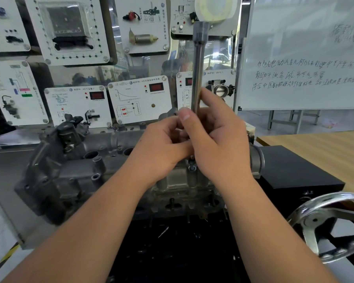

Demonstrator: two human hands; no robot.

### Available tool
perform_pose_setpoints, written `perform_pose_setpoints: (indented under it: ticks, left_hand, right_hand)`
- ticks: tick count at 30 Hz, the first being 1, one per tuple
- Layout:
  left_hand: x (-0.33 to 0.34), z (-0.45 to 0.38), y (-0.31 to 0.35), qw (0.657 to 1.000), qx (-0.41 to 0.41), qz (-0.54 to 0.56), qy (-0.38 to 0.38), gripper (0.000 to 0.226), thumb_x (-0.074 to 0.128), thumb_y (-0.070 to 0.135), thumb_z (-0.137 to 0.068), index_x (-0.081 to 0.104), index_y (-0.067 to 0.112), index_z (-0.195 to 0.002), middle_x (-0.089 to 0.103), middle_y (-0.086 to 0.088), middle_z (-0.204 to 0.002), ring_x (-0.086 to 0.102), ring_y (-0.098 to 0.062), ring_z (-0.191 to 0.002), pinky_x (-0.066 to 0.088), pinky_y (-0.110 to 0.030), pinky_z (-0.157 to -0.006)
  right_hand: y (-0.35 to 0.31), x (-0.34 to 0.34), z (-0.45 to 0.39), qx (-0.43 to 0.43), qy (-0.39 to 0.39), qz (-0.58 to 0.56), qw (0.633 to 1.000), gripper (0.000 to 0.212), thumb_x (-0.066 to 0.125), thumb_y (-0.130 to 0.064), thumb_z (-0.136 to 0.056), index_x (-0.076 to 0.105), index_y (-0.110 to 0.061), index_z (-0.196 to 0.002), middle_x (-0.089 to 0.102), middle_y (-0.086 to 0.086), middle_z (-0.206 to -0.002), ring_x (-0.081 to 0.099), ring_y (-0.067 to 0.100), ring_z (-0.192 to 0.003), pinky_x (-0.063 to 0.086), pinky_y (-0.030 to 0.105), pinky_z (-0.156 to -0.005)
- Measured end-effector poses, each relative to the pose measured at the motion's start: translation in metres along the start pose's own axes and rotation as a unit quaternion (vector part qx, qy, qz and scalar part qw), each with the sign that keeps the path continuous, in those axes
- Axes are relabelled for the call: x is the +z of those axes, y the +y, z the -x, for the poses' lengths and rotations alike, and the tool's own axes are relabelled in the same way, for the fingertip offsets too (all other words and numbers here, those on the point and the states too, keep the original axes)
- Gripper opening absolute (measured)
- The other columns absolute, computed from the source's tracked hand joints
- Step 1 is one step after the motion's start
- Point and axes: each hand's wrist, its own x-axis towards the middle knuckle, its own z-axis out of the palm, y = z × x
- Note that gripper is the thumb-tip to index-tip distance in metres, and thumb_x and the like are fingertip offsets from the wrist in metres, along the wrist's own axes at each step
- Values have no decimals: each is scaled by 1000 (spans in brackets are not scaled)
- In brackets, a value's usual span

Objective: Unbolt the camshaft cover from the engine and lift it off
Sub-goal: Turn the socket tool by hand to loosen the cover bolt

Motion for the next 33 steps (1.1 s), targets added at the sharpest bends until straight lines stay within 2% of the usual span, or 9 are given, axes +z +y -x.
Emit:
perform_pose_setpoints:
  ticks: [3,9,12,16,20,22,25,28,33]
  left_hand:
    - [2,-1,0,999,-7,-39,18,40,75,41,-67,72,21,-103,73,-22,-93,69,-46,-91,57,-62,-78]
    - [-6,3,-4,996,-9,83,-43,34,73,31,-88,69,30,-122,80,2,-102,75,-9,-91,57,-19,-74]
    - [-5,3,-3,997,-5,77,-23,31,73,21,-87,70,24,-117,80,-1,-95,76,-11,-84,59,-21,-71]
    - [-3,1,-4,1000,-8,24,16,44,81,34,-71,71,14,-108,73,-23,-100,71,-42,-95,62,-53,-85]
    - [-4,0,-6,1000,-12,24,1,39,76,45,-69,71,24,-101,77,-8,-89,73,-29,-82,62,-38,-71]
    - [-5,1,-6,998,-11,56,-34,34,76,39,-78,70,27,-109,79,3,-94,74,-12,-87,57,-23,-73]
    - [-6,2,-5,995,-5,81,-52,28,71,18,-90,69,26,-117,79,3,-102,75,-10,-96,57,-19,-78]
    - [-4,1,-3,999,-3,45,-20,30,74,16,-83,71,20,-113,77,-11,-101,76,-23,-93,63,-31,-76]
    - [-1,-1,-1,1000,-12,-28,-7,47,74,44,-71,71,20,-112,75,-18,-104,71,-41,-100,58,-60,-87]
  right_hand:
    - [1,0,0,-32,25,50,998,14,58,-23,-100,59,-25,-86,54,-17,-66,56,3,-67,40,15,-63]
    - [1,2,2,-23,27,15,999,35,50,-20,-102,59,-13,-135,67,-13,-80,65,-2,-81,48,8,-70]
    - [-1,0,1,-14,14,-14,1000,36,52,-23,-101,57,-19,-137,69,-7,-82,68,7,-78,55,20,-69]
    - [-2,0,0,-20,25,16,999,17,61,-28,-98,69,-15,-101,65,-6,-72,65,14,-71,54,31,-63]
    - [-3,-2,1,-37,23,27,999,27,53,-23,-101,61,-4,-83,57,5,-65,56,23,-65,47,39,-58]
    - [-2,-2,1,-46,7,39,998,24,49,-22,-103,58,-9,-84,55,-3,-62,54,14,-61,43,28,-54]
    - [-1,-1,1,-33,-4,38,999,23,47,-23,-104,64,-12,-116,61,-13,-69,61,7,-68,46,20,-60]
    - [-2,1,2,-8,-4,4,1000,39,55,-28,-101,55,-18,-139,69,-6,-77,69,14,-74,57,37,-69]
    - [-4,0,1,-21,36,31,999,18,58,-27,-99,64,-13,-89,61,-2,-69,61,19,-67,50,40,-62]
